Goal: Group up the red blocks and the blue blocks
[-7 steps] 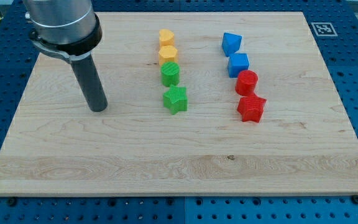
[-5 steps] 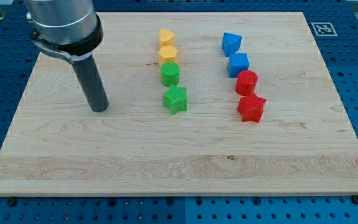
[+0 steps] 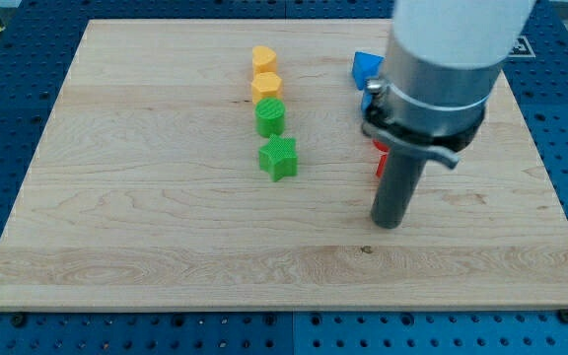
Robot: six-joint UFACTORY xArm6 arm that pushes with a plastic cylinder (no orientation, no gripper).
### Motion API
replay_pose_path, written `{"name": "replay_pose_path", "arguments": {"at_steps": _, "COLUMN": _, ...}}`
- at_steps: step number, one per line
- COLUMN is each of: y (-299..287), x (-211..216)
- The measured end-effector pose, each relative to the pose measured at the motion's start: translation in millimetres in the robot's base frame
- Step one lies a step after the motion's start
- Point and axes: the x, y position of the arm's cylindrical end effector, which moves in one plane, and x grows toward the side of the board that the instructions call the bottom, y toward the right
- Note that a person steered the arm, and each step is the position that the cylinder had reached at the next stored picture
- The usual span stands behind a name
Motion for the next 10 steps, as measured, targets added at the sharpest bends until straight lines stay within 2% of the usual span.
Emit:
{"name": "replay_pose_path", "arguments": {"at_steps": 6, "y": 20, "x": -32}}
{"name": "replay_pose_path", "arguments": {"at_steps": 9, "y": 20, "x": -108}}
{"name": "replay_pose_path", "arguments": {"at_steps": 10, "y": 26, "x": -119}}
